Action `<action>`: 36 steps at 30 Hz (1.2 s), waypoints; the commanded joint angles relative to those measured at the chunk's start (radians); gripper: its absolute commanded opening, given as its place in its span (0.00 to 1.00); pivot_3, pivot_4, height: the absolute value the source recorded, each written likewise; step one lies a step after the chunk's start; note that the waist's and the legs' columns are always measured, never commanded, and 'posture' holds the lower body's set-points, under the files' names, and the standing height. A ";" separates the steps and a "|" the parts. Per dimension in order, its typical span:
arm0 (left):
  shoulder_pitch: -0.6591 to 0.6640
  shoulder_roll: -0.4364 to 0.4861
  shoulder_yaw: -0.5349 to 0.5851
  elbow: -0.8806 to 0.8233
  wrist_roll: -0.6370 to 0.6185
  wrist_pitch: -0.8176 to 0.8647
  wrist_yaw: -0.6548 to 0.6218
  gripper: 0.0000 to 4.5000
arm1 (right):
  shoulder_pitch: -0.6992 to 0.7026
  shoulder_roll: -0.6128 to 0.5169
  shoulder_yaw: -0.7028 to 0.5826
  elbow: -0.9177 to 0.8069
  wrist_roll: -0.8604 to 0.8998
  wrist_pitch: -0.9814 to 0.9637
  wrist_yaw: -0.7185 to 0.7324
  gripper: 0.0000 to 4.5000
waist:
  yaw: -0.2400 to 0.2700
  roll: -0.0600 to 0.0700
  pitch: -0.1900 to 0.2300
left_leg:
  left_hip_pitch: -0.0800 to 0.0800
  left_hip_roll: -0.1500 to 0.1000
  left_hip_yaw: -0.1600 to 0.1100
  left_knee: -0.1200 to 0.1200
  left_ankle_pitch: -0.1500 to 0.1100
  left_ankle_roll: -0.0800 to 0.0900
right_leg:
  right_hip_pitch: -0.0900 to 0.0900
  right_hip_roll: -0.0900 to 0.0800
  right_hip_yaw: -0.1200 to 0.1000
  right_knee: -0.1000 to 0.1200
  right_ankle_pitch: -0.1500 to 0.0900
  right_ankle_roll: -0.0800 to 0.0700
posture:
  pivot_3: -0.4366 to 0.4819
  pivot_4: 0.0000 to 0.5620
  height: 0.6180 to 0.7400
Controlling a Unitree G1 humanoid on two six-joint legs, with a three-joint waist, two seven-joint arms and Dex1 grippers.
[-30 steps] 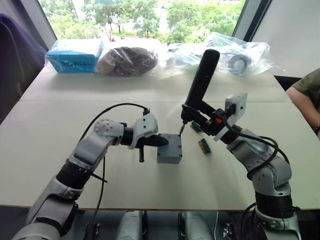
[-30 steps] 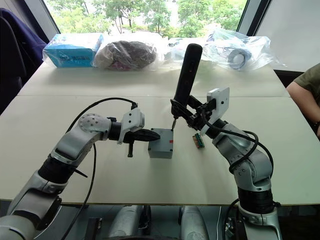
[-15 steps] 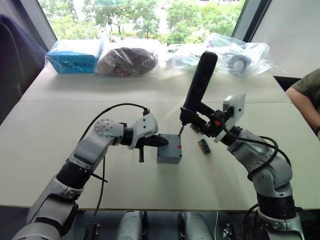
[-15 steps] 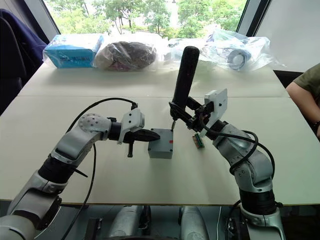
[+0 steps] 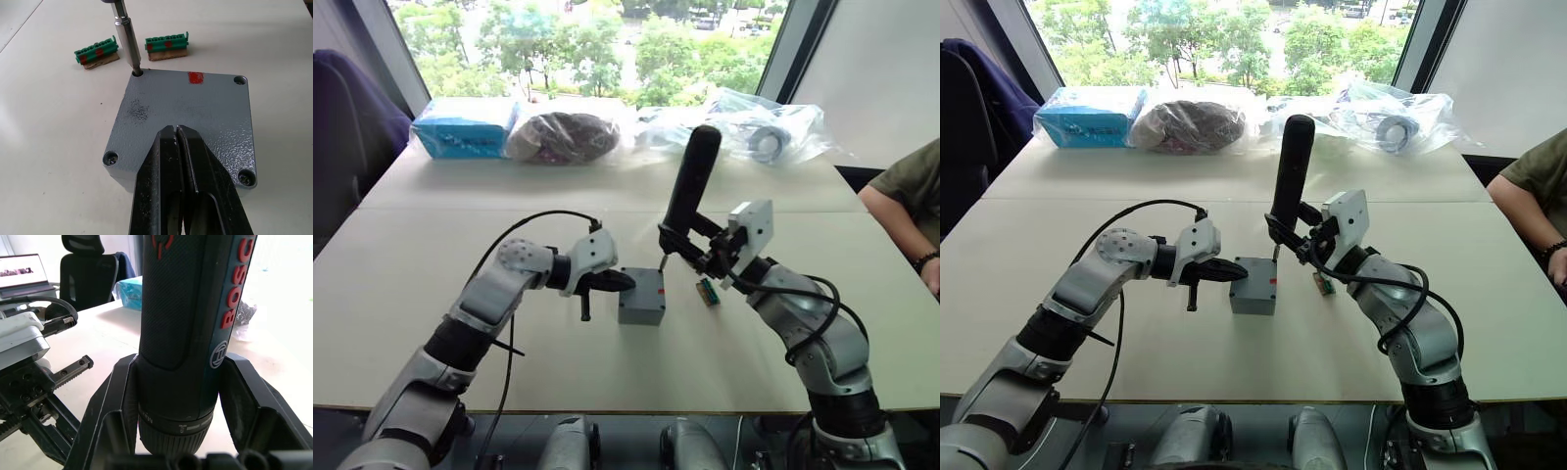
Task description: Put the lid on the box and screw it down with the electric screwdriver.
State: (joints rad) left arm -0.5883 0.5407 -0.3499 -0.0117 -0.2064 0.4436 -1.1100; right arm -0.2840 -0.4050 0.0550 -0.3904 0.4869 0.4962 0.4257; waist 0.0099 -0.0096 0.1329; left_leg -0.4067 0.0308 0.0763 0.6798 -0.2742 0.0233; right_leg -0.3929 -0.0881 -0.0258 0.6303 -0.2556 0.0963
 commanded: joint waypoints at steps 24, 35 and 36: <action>0.011 -0.023 -0.026 0.021 0.038 0.002 -0.002 0.00 | 0.084 0.018 0.016 0.108 -0.044 0.111 -0.030 0.40 | 0.001 -0.003 -0.008 | 0.001 -0.004 -0.001 -0.006 -0.002 0.000 | -0.003 -0.014 -0.003 -0.004 -0.002 -0.004 | 0.48 0.27 1.00; 0.019 -0.022 -0.024 0.017 0.042 0.001 -0.007 0.00 | 0.079 0.004 0.007 0.100 -0.053 0.090 -0.020 0.40 | -0.002 0.000 -0.014 | 0.002 -0.006 -0.001 -0.016 -0.002 -0.001 | -0.002 -0.018 -0.003 -0.016 -0.001 -0.006 | 0.48 0.27 1.00; 0.020 -0.022 -0.024 0.016 0.042 0.002 -0.007 0.00 | 0.078 0.004 0.004 0.096 -0.052 0.090 -0.020 0.40 | -0.003 0.000 -0.014 | 0.002 -0.006 -0.001 -0.017 -0.002 -0.001 | -0.002 -0.018 -0.003 -0.016 -0.001 -0.006 | 0.48 0.27 1.00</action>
State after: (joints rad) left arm -0.5833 0.5112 -0.3521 -0.0032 -0.1861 0.4409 -1.1118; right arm -0.2656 -0.3752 0.0315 -0.3872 0.4912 0.5244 0.4100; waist 0.0074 -0.0100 0.1187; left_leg -0.4048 0.0242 0.0752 0.6629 -0.2774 0.0209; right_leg -0.3950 -0.1069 -0.0285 0.6142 -0.2569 0.0902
